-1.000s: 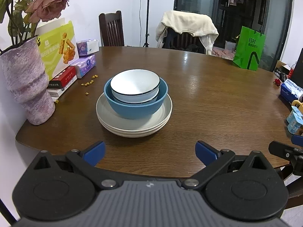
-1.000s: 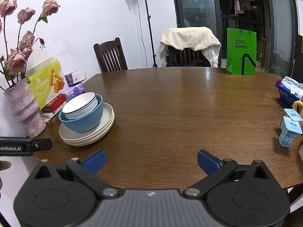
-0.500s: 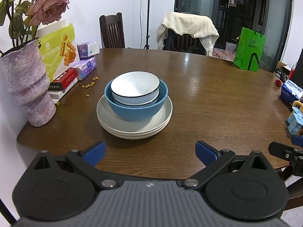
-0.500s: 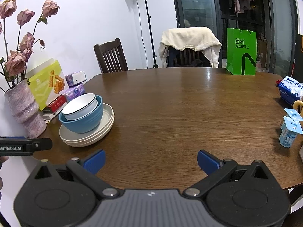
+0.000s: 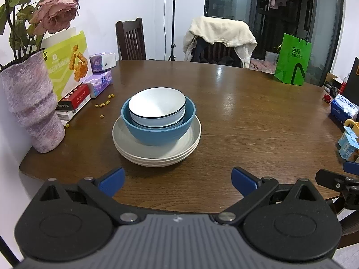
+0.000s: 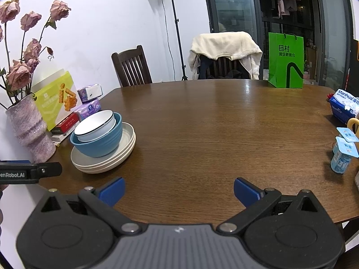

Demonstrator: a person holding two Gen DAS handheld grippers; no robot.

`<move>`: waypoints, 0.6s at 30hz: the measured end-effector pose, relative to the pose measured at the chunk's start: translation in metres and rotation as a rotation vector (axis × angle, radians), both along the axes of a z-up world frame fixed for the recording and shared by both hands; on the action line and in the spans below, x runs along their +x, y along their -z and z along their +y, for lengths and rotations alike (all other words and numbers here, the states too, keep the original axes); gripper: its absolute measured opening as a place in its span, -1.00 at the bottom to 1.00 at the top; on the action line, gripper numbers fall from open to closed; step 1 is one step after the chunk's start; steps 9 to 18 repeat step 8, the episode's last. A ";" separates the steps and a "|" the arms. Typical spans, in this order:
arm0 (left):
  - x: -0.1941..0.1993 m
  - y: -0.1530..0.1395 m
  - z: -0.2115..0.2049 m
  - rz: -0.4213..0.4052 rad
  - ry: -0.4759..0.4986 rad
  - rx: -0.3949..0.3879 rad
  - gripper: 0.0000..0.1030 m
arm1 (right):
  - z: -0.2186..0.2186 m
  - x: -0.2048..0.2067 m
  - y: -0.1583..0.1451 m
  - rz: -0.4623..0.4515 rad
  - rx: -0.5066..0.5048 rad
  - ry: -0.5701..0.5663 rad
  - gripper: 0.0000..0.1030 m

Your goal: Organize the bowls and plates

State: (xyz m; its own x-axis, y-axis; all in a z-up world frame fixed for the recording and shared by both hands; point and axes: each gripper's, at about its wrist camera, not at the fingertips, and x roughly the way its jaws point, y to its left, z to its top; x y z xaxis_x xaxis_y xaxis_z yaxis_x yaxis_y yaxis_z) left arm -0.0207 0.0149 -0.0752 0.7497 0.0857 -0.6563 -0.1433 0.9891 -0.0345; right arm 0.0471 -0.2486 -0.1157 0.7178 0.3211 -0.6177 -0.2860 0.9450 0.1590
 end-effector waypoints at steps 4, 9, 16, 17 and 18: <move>-0.001 -0.002 -0.001 -0.009 0.011 -0.005 1.00 | -0.001 -0.001 0.000 0.000 0.001 0.000 1.00; -0.002 -0.003 -0.002 -0.016 0.014 0.000 1.00 | 0.000 -0.001 0.000 -0.002 0.001 0.000 1.00; -0.002 -0.003 -0.002 -0.016 0.014 0.000 1.00 | 0.000 -0.001 0.000 -0.002 0.001 0.000 1.00; -0.002 -0.003 -0.002 -0.016 0.014 0.000 1.00 | 0.000 -0.001 0.000 -0.002 0.001 0.000 1.00; -0.002 -0.003 -0.002 -0.016 0.014 0.000 1.00 | 0.000 -0.001 0.000 -0.002 0.001 0.000 1.00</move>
